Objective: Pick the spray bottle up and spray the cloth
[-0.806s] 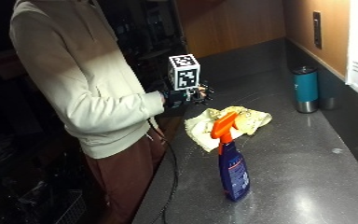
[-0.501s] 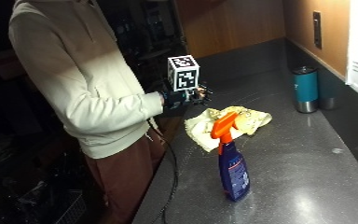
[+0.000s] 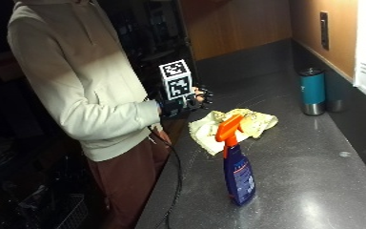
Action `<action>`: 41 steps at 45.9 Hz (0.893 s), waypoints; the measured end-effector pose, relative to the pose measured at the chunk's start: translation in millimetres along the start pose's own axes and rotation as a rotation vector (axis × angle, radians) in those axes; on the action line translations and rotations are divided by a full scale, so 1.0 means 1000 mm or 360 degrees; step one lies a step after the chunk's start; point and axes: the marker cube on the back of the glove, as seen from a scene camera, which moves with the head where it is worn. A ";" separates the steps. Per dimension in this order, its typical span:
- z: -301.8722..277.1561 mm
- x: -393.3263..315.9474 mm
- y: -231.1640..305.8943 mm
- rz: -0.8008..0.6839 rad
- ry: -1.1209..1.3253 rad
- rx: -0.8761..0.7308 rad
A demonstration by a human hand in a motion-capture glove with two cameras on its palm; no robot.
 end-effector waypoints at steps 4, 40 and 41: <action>-0.003 0.005 0.007 -0.0015 -0.0014 0.0080; -0.052 0.112 0.095 0.0193 -0.0089 0.0762; -0.053 0.116 0.097 0.0204 -0.0090 0.0774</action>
